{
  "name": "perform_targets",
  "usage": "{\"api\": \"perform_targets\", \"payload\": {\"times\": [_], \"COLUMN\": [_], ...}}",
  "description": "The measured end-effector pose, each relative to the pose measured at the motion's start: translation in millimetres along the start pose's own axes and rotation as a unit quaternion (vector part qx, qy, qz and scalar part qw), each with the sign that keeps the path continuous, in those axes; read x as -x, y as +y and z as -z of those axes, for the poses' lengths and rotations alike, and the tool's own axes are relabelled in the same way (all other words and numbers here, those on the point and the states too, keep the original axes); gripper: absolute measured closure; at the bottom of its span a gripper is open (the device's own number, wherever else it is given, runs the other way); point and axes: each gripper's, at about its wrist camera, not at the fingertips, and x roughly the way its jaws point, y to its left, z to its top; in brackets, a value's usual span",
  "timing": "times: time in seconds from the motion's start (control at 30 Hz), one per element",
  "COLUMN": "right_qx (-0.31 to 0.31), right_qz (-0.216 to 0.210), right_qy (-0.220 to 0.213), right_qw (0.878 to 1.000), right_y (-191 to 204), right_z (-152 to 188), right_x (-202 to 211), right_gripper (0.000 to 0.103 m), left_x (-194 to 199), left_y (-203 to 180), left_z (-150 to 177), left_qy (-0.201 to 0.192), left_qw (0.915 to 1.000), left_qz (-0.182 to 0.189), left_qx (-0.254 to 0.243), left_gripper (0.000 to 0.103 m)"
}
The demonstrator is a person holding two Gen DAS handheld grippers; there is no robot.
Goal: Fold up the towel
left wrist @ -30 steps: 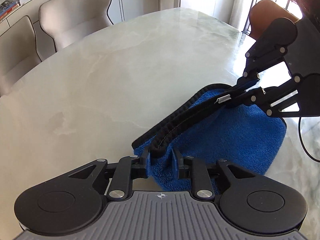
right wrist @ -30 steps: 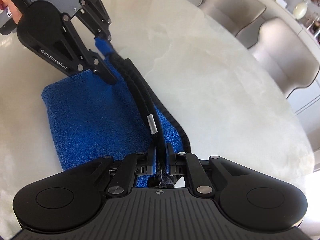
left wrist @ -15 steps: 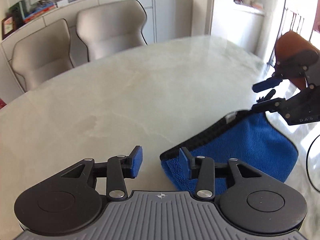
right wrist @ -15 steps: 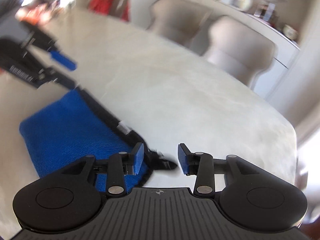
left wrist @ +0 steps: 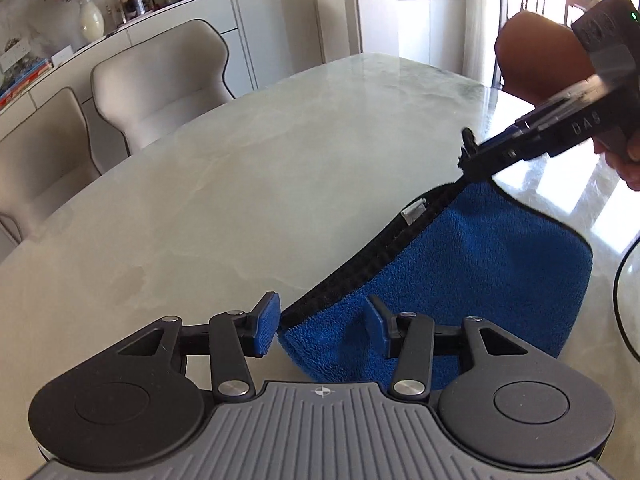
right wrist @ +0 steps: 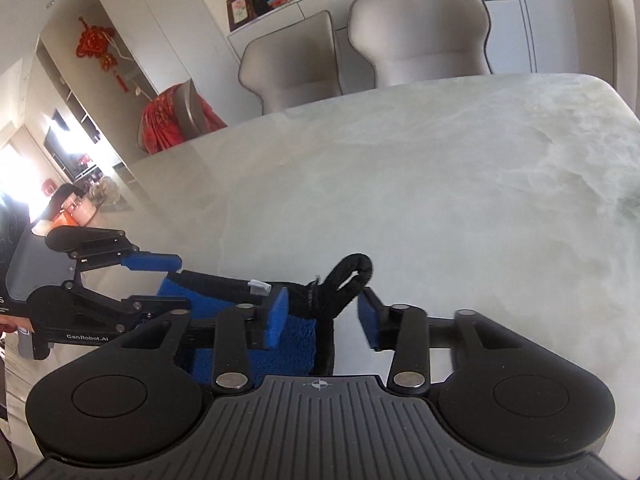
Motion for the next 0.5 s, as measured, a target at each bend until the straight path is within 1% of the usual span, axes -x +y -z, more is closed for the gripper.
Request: {"api": "perform_targets", "payload": {"times": [0.03,0.07,0.13,0.17,0.3,0.4,0.43,0.47,0.5], "right_qx": [0.004,0.014,0.034,0.041,0.052,0.058,0.061,0.067,0.072], "right_qz": [0.0,0.001,0.005,0.007,0.01,0.018,0.022,0.031,0.035], "right_qy": [0.0,-0.001,-0.005,-0.008,-0.011,0.002,0.007,0.013,0.016], "right_qw": [1.0,1.0,0.999,0.999,0.999,0.998,0.998,0.997,0.997], "right_y": [-0.5,2.6,8.9,11.1,12.6,9.1,8.7,7.9,6.9], "right_z": [0.3,-0.8,-6.2,-10.5,-25.3,-27.6,-27.5,-25.9,-23.8], "right_x": [0.8,1.1,-3.7,-4.3,-7.1,-21.0,-25.9,-32.3,-35.4], "right_gripper": [0.084,0.086,0.087,0.087,0.087,0.087,0.087,0.087,0.086], "left_x": [-0.8,-0.1,1.9,2.4,3.3,4.6,3.9,3.2,2.5], "left_y": [-0.3,-1.6,-3.1,-3.8,-5.1,-4.2,-2.6,-0.9,0.7], "left_z": [0.6,0.9,1.3,1.1,0.2,-0.5,0.4,1.4,2.4], "left_qy": [0.0,-0.001,-0.002,-0.001,0.0,-0.004,-0.004,-0.004,-0.004], "left_qw": [1.0,1.0,1.0,1.0,0.9999,0.9996,0.9995,0.9993,0.9989], "left_qz": [0.001,0.0,-0.002,-0.004,-0.015,-0.027,-0.027,-0.028,-0.029], "left_qx": [0.001,-0.001,-0.005,-0.006,-0.002,0.006,0.016,0.026,0.036], "left_gripper": [0.068,0.075,0.084,0.087,0.089,0.09,0.089,0.086,0.085]}}
